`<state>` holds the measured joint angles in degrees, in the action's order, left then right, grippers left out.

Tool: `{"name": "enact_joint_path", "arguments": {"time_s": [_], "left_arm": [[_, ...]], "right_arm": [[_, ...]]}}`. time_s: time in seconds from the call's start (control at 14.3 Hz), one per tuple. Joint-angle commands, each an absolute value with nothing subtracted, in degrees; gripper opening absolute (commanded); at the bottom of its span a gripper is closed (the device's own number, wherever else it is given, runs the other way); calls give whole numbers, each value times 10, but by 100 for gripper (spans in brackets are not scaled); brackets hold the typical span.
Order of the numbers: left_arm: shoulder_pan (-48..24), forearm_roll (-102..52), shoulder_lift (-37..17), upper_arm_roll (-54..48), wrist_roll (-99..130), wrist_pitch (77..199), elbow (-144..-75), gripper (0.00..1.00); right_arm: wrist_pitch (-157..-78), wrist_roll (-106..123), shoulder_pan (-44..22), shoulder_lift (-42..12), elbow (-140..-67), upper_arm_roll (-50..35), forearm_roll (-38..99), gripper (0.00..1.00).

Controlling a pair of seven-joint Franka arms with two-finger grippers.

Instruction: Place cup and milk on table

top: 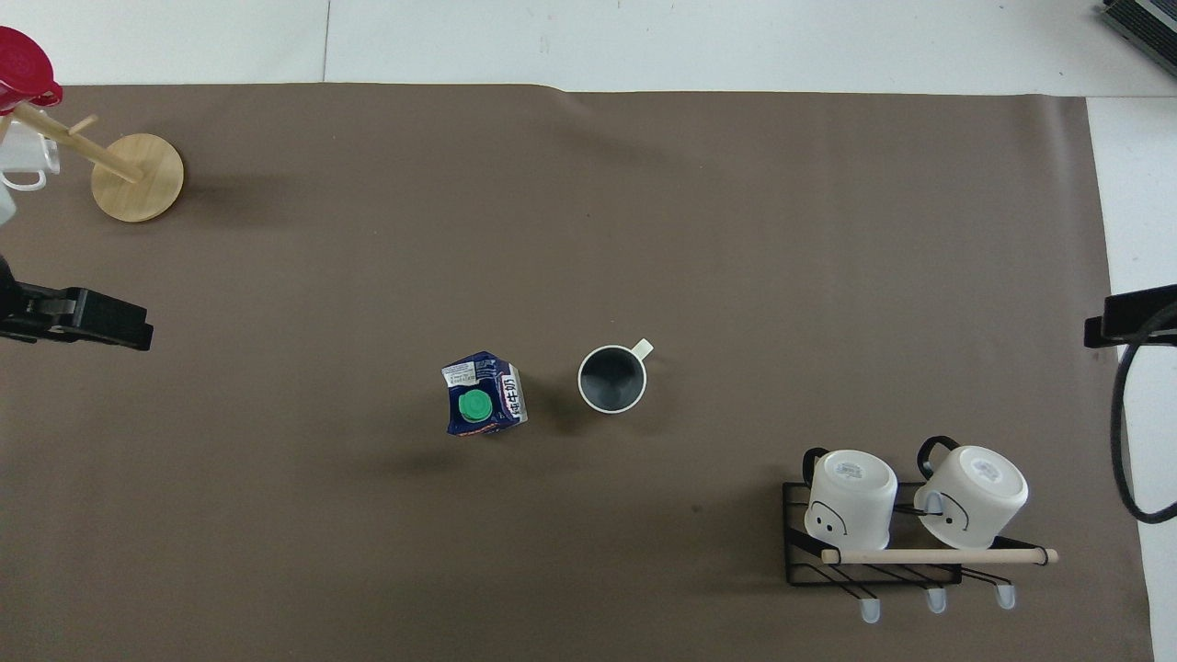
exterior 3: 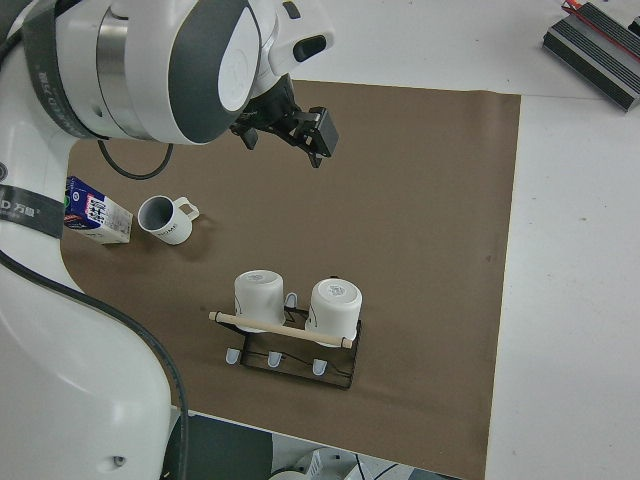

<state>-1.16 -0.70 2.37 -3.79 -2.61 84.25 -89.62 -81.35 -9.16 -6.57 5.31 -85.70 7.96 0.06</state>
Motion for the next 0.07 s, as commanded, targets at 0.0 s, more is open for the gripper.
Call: {"name": "enact_joint_path", "arguments": {"time_s": [0.0], "left_arm": [[-4, -3, 30, -40, -39, 828, -890, 100]], "right_arm": [[-824, -78, -61, 67, -876, 76, 6, 100]]}}
